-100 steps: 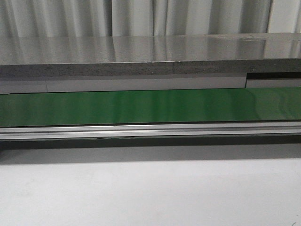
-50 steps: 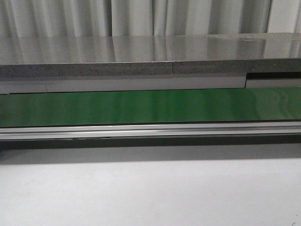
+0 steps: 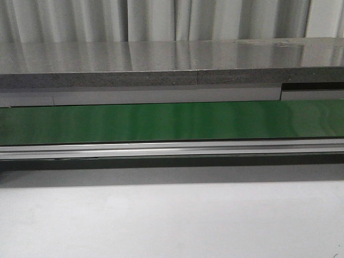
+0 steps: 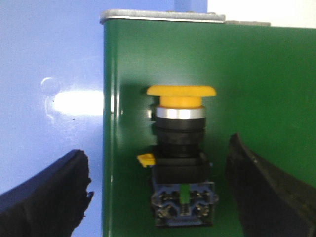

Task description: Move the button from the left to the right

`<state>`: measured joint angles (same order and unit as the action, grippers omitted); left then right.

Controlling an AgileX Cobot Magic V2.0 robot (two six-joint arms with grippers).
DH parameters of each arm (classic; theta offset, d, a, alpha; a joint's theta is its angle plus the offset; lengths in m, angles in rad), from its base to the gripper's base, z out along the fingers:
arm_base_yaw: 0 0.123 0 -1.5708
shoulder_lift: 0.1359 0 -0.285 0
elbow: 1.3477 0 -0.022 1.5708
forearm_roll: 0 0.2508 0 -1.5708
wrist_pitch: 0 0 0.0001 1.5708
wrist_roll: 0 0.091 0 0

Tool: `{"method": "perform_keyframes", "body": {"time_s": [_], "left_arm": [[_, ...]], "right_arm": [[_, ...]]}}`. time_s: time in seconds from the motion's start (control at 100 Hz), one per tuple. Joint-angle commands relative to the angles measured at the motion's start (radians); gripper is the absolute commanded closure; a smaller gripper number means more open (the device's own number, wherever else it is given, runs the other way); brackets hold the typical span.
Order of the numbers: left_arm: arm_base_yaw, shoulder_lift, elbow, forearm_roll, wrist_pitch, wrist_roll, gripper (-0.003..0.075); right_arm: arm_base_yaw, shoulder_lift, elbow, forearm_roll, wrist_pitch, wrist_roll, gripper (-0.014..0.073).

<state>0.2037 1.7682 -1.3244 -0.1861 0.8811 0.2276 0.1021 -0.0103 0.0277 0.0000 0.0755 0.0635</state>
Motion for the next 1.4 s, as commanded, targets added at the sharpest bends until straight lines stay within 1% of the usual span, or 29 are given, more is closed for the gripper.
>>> {"method": "perform_keyframes", "body": {"time_s": [0.0, 0.21, 0.41, 0.5, 0.71, 0.88, 1.0, 1.25, 1.39], "left_arm": [[-0.005, -0.053, -0.026, -0.03, -0.03, 0.0, 0.016], [-0.023, -0.102, -0.026, -0.049, -0.079, 0.022, 0.016], [-0.074, -0.178, -0.021, -0.051, -0.15, 0.03, 0.016], [-0.105, -0.234, 0.015, -0.051, -0.202, 0.03, 0.016], [-0.17, -0.43, 0.199, -0.051, -0.423, 0.03, 0.016], [-0.176, -0.621, 0.389, -0.043, -0.614, 0.03, 0.016], [-0.176, -0.748, 0.518, -0.043, -0.714, 0.03, 0.016], [-0.176, -1.016, 0.747, -0.079, -0.881, 0.03, 0.016], [-0.176, -1.155, 0.85, -0.096, -0.868, 0.03, 0.016]], "right_arm": [[-0.001, -0.019, -0.017, -0.01, -0.087, -0.002, 0.0662], [-0.001, -0.019, -0.017, -0.01, -0.087, -0.002, 0.0662], [-0.001, -0.019, -0.017, -0.01, -0.087, -0.002, 0.0662], [-0.001, -0.019, -0.017, -0.01, -0.087, -0.002, 0.0662], [-0.001, -0.019, -0.017, -0.01, -0.087, -0.002, 0.0662], [-0.001, -0.019, -0.017, -0.01, -0.087, -0.002, 0.0662], [-0.001, -0.019, -0.017, -0.01, -0.087, -0.002, 0.0662], [-0.001, -0.019, -0.017, -0.01, -0.087, -0.002, 0.0662], [-0.001, -0.019, -0.017, -0.01, -0.087, -0.002, 0.0662]]}}
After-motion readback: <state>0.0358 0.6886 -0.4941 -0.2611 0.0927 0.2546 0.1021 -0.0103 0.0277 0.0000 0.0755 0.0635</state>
